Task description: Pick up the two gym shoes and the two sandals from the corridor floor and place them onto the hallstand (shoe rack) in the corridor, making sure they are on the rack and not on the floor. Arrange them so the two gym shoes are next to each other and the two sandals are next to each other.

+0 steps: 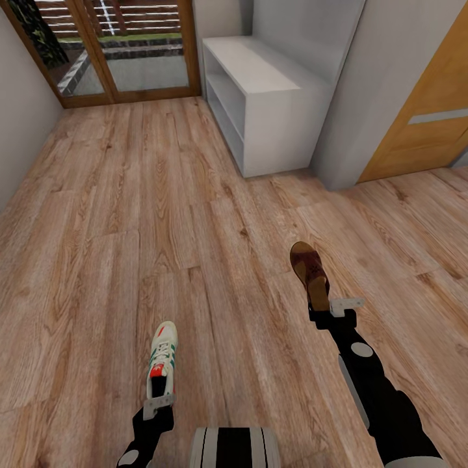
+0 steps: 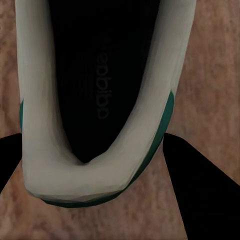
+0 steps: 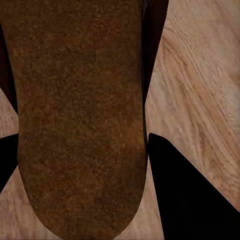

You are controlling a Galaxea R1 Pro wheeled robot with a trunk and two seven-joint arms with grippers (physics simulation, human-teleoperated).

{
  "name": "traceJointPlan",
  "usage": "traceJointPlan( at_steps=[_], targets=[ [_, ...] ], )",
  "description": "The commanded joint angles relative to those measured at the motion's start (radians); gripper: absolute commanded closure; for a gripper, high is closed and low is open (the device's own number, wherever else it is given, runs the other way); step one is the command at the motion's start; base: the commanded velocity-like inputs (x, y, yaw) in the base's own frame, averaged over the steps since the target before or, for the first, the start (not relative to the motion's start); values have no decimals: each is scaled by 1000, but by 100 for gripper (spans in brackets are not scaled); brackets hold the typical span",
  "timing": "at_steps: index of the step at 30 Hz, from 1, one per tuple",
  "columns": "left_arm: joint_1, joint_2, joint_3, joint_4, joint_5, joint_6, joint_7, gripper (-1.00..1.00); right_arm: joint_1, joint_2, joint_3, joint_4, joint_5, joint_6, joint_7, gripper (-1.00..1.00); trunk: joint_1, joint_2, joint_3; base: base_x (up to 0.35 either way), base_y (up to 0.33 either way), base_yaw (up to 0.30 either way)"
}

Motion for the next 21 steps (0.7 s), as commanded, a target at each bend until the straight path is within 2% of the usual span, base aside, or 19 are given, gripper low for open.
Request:
traceJointPlan(
  at_steps=[1,21],
  targets=[
    [0,-1,8,1,-12,-3,1,100,0,0,1,-1,8,7,-2,100,0,0,-1,0,0,0],
    [0,-1,9,1,-10,-4,1,100,0,0,1,3,9,7,-2,100,0,0,-1,0,0,0]
  ],
)
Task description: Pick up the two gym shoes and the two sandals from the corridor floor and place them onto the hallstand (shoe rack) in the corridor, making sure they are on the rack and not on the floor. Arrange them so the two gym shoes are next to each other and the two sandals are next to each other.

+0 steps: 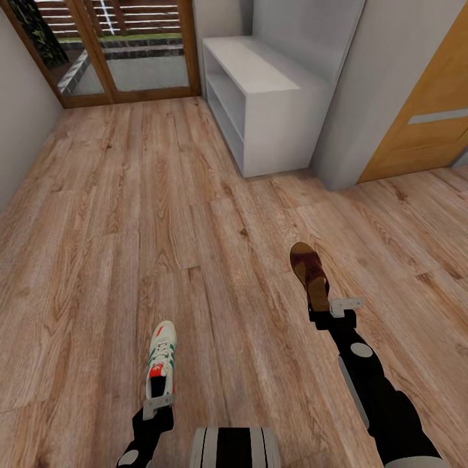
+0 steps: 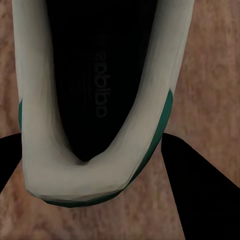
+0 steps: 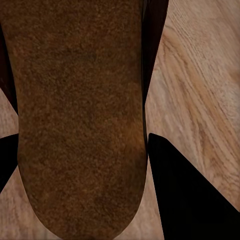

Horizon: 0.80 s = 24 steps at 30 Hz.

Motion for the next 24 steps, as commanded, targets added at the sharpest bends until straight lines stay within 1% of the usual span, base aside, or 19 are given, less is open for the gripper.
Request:
traceJointPlan(
  at_steps=[1,24],
  targets=[
    [-1,0,8,0,-12,-3,0,100,0,0,1,-1,8,7,-2,100,0,0,-1,0,0,0],
    [-1,2,6,0,-12,-4,-2,100,1,-1,2,37,8,5,-2,100,0,0,-1,0,0,0]
  ],
)
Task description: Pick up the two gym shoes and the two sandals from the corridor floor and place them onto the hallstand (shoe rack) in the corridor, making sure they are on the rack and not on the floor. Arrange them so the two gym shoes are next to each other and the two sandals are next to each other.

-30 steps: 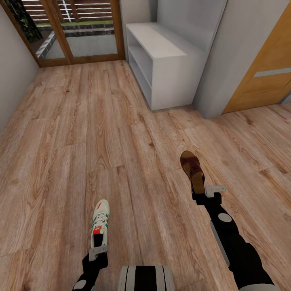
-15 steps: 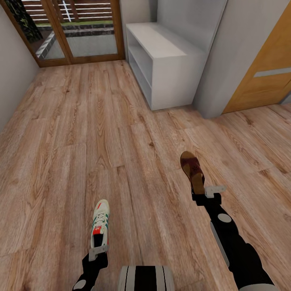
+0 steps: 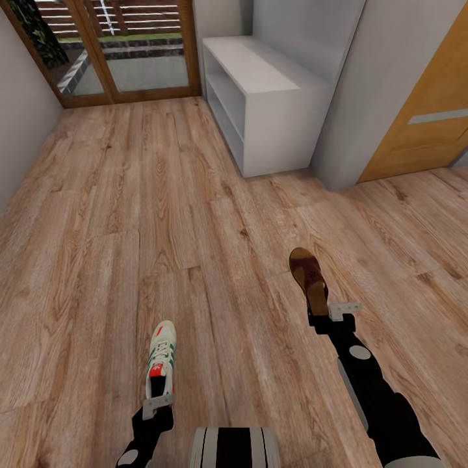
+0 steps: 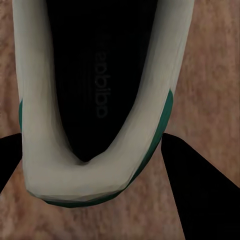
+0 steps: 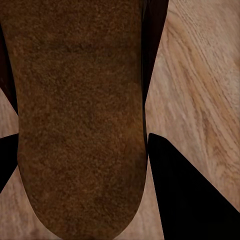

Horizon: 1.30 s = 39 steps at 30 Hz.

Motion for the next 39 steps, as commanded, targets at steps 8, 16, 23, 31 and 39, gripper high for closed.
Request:
traceJointPlan(
  at_steps=[8,16,23,31,39],
  targets=[
    [-1,2,7,0,-12,-3,-3,100,0,-1,1,33,9,6,-2,100,-3,1,23,0,0,0],
    [3,6,1,-74,-15,2,-11,100,0,-1,1,49,10,4,-2,100,-6,3,54,0,0,0],
    [8,31,-1,-141,-26,7,-12,100,2,-1,1,77,10,-4,-1,100,-10,5,81,0,0,0],
    [106,92,2,-138,-23,-1,-13,100,5,-1,6,265,16,-211,-4,100,-13,7,112,0,0,0],
    [148,93,10,-137,-17,-15,-12,100,28,-4,4,375,17,-281,-7,100,-17,8,146,0,0,-84]
  ],
)
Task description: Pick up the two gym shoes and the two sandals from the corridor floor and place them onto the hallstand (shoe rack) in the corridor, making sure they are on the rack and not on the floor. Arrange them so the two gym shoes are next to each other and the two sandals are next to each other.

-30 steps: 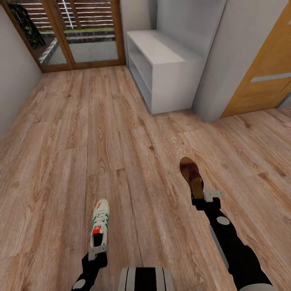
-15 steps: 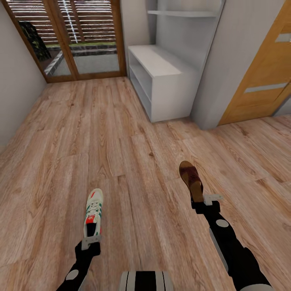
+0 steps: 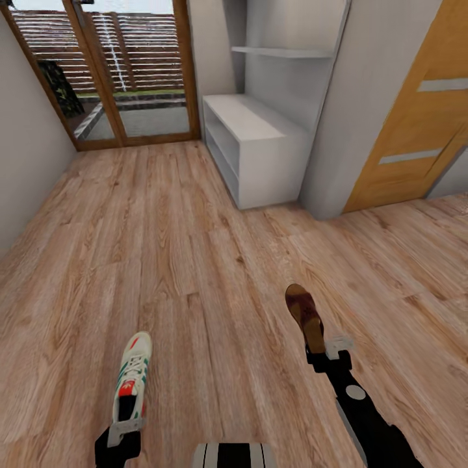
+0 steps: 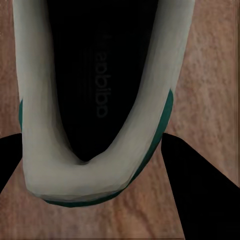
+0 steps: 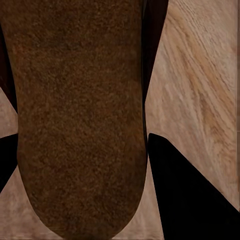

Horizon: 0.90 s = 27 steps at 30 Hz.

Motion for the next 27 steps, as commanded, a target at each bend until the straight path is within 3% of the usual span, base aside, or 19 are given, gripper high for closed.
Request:
traceJointPlan(
  at_steps=[1,7,17,21,27],
  targets=[
    [4,0,6,1,-12,-10,-1,100,2,0,0,15,9,-16,-4,100,-1,0,4,0,0,-188],
    [36,0,8,1,-11,-65,-1,100,25,-2,-1,158,9,-167,-5,100,-3,1,34,0,0,-210],
    [61,-2,5,8,-13,-86,-1,100,52,-6,-3,493,7,-508,-4,100,-8,4,84,0,0,-222],
    [64,-2,5,13,-11,-88,0,100,54,-4,-3,612,5,-606,-5,100,-10,5,104,0,0,-223],
    [65,-3,5,36,-14,-90,-1,100,55,0,-3,691,4,-656,-4,100,-12,6,135,0,0,-223]
  ],
)
